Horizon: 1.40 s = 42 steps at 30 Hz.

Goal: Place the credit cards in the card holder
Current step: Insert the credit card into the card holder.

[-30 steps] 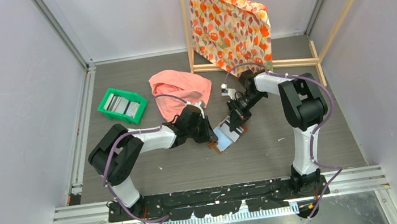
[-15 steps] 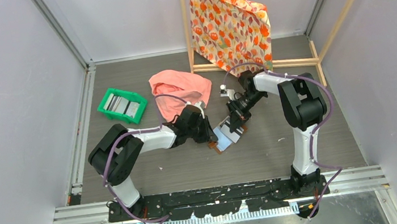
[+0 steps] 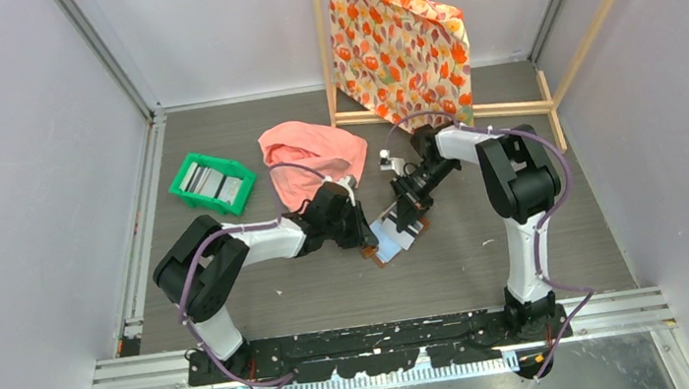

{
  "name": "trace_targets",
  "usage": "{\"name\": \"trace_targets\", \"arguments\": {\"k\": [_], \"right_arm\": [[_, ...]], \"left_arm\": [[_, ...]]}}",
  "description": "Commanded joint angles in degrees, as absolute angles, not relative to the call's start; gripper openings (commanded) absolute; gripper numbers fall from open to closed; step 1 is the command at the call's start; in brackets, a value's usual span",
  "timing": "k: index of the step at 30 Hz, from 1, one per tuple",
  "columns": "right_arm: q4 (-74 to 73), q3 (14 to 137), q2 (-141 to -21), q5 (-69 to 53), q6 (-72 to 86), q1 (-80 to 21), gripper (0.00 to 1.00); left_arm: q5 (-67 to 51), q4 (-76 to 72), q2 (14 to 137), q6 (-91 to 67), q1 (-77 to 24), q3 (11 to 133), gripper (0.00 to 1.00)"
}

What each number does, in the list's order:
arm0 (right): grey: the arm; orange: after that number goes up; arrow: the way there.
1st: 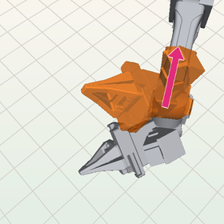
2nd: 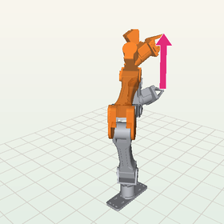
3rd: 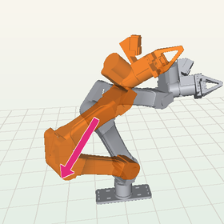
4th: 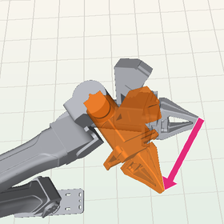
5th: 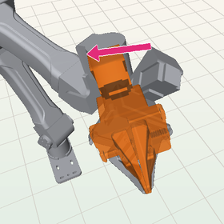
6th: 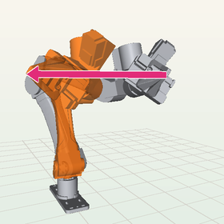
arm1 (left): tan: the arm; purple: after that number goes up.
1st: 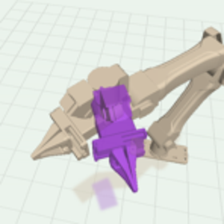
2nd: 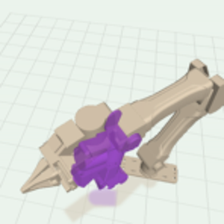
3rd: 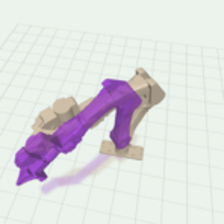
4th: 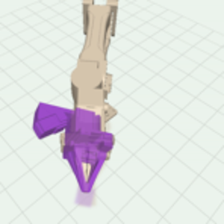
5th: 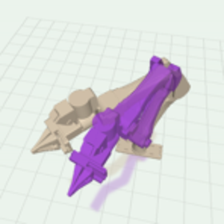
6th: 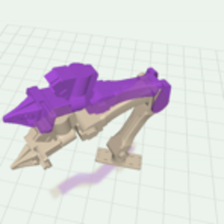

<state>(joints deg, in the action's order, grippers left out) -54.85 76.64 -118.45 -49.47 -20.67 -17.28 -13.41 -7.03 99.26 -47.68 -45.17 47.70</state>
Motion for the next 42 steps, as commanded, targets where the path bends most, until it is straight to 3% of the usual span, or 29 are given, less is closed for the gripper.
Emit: {"name": "trace_targets", "arguments": {"k": [1,31,42], "right_arm": [[-56.47,78.53,-118.61,-50.93,-22.04,-18.3,0.01],[-43.62,72.16,-117.07,-51.77,-11.85,-18.46,0.05],[-46.36,74.12,-114.37,-46.02,-14.06,-21.52,0.18]], "left_arm": [[-13.61,-5.94,100.1,-46.23,-45.35,47.97,0.1],[-18.11,-11.17,99.18,-48.85,-43.23,46.21,0.14],[-19.51,-14.25,93.41,-51.12,-41.91,43.86,0.23]]}}
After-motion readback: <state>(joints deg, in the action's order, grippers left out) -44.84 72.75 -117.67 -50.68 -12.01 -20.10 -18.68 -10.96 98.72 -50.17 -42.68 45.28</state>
